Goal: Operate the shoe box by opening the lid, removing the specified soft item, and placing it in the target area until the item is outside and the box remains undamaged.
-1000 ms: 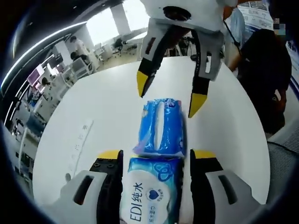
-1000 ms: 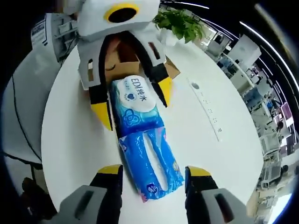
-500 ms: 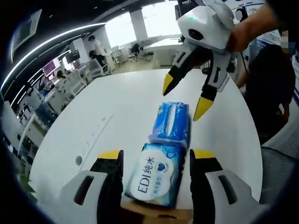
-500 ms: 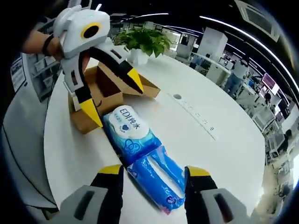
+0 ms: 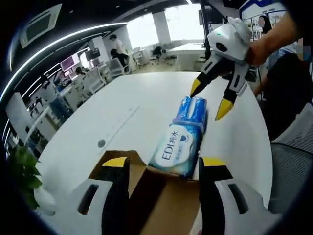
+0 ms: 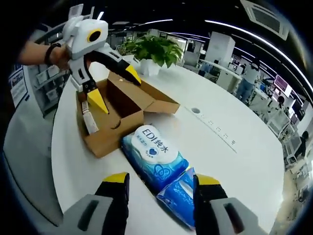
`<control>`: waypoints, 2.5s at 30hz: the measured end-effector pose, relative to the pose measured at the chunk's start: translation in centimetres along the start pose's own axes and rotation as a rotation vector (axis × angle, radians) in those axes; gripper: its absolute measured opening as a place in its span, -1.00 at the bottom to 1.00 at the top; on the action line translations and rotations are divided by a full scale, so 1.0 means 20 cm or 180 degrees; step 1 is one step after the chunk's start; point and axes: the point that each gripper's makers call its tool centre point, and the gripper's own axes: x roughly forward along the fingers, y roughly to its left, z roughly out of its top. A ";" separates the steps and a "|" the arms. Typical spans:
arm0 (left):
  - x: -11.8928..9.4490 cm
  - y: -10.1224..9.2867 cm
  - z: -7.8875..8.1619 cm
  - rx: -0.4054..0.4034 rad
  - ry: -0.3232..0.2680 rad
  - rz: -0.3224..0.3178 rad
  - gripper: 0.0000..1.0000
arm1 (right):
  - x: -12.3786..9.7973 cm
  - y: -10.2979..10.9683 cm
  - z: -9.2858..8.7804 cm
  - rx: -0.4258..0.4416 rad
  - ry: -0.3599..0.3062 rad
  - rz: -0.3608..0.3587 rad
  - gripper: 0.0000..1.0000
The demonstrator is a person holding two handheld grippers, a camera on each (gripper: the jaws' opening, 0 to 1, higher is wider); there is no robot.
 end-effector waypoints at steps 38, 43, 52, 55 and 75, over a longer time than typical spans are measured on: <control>-0.79 0.18 -0.42 -0.1176 -0.0440 0.0905 0.29 | 0.00 0.43 0.09 0.0532 -0.0395 -0.0035 0.11; -0.85 0.17 -0.47 -0.1275 -0.0497 0.0961 0.29 | 0.00 0.45 0.10 0.0553 -0.0391 -0.0036 0.10; -0.92 0.13 -0.55 -0.1331 -0.0476 0.1002 0.30 | 0.02 0.49 0.17 0.0779 -0.0532 -0.0015 0.10; -0.95 0.13 -0.56 -0.1381 -0.0516 0.1024 0.31 | 0.03 0.51 0.19 0.0735 -0.0531 -0.0016 0.10; -1.07 0.04 -0.70 -0.1392 -0.0423 0.1069 0.29 | 0.17 0.58 0.38 0.0434 -0.0476 0.0163 0.08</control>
